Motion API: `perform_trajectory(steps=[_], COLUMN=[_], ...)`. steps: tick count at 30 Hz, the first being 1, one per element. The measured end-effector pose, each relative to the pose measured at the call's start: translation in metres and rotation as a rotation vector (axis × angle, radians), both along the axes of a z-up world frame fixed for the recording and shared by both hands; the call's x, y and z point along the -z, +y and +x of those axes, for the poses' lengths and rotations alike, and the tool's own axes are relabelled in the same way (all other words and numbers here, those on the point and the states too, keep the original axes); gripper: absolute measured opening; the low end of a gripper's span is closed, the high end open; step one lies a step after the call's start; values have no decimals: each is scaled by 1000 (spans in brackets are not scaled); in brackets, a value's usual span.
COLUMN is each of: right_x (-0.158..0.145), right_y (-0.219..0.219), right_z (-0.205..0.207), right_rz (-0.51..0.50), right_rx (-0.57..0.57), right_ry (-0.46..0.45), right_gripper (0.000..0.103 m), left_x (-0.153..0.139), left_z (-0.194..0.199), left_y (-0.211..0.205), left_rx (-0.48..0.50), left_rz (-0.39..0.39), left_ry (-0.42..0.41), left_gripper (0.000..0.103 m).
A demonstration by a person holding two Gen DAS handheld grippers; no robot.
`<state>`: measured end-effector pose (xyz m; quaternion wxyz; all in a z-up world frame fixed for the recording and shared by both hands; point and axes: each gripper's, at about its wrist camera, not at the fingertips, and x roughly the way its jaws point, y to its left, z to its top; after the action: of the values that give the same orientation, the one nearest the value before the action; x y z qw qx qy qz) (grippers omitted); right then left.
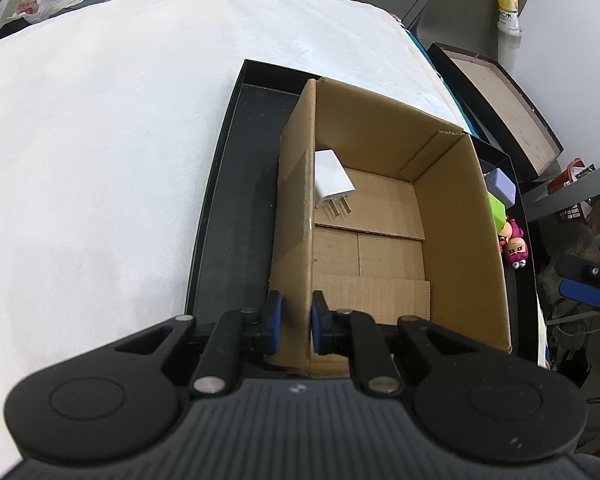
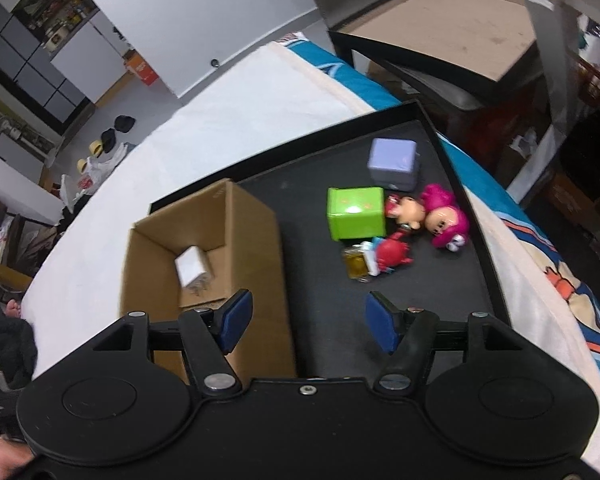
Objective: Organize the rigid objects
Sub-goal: 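Move the right tool back to the yellow bottle and red crab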
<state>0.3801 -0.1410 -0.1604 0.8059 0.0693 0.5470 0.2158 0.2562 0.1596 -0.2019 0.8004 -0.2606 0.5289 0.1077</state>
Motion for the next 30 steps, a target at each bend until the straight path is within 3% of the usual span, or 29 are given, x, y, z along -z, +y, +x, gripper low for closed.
perform_trajectory(steps=[3, 6, 16, 23, 26, 30], right_x=[9, 16, 46, 69, 73, 77], right_y=[-8, -13, -12, 6, 12, 14], right_z=[3, 4, 7, 11, 13, 18], right_rz=[-2, 0, -19, -119, -146, -167], right_rx=[10, -4, -43, -108, -128, -128], right_ry=[10, 2, -39, -113, -141, -156], right_gripper=[65, 74, 74, 75, 87, 87], left_x=[0, -1, 2, 3, 4, 5], left_z=[1, 1, 3, 5, 5, 4], left_y=[-1, -1, -2, -2, -2, 0], left_rx=[2, 3, -14, -25, -34, -55], left_rz=[5, 9, 21, 36, 35, 29], left_ry=[3, 6, 12, 13, 11, 8], left_gripper=[14, 13, 14, 14, 14, 14])
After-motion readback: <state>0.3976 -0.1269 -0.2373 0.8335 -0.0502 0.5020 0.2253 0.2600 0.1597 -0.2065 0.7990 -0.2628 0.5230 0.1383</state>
